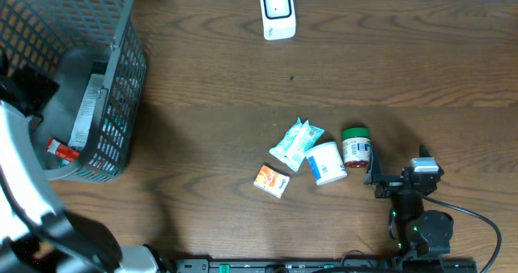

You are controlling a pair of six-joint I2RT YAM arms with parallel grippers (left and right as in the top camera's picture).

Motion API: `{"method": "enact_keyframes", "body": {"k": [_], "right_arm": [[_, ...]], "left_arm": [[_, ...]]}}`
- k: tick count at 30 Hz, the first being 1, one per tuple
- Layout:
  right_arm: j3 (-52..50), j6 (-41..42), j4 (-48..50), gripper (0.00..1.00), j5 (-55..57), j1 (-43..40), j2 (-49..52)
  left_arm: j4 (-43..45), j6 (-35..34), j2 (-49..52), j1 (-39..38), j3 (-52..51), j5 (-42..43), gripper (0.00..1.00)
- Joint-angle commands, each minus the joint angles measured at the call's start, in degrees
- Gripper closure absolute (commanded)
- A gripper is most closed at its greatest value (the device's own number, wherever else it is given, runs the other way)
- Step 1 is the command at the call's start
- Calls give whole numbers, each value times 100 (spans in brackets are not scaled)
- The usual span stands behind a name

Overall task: Scan the item barcode
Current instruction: 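Reach the left gripper into the basket and grasp the red stick packet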

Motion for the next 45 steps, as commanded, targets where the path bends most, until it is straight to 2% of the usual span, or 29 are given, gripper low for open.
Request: {"method": "enact_keyframes", "body": {"k": [1, 10, 15, 16, 18, 21, 26, 34, 37, 40, 45], "right_arm": [[-17, -87, -9, 1, 35, 31, -26], [-17, -87, -9, 1, 35, 31, -26], [-17, -87, -9, 1, 35, 31, -26], [-17, -87, -9, 1, 35, 31, -26], [-17, -87, -9, 1, 35, 31, -26], [-17, -87, -11, 1, 35, 33, -26], [-17, -87, -9, 1, 35, 33, -26], [-17, -87, -9, 1, 35, 33, -26], [-17, -87, -9, 1, 35, 33, -26], [-17, -87, -9, 1, 35, 33, -26], [-17, -87, -9, 1, 35, 33, -26]], "left_arm": [[-164, -459, 715, 199, -92, -221, 19], [-262, -527, 1958, 251, -302, -426, 19], [-151, -527, 2275, 249, -531, -485, 20], [-68, -525, 2302, 251, -608, -485, 27], [114, -525, 2299, 251, -765, -481, 49], [149, -494, 2264, 247, -796, -330, 92], [131, -354, 1506, 247, -546, 210, 93], [586, -442, -1292, 203, -487, 243, 93], [614, -439, -2013, 20, -487, 494, 92], [527, -400, -2627, -450, -490, 839, 93], [-116, -396, -2997, -2175, -684, 1003, 93]]}}
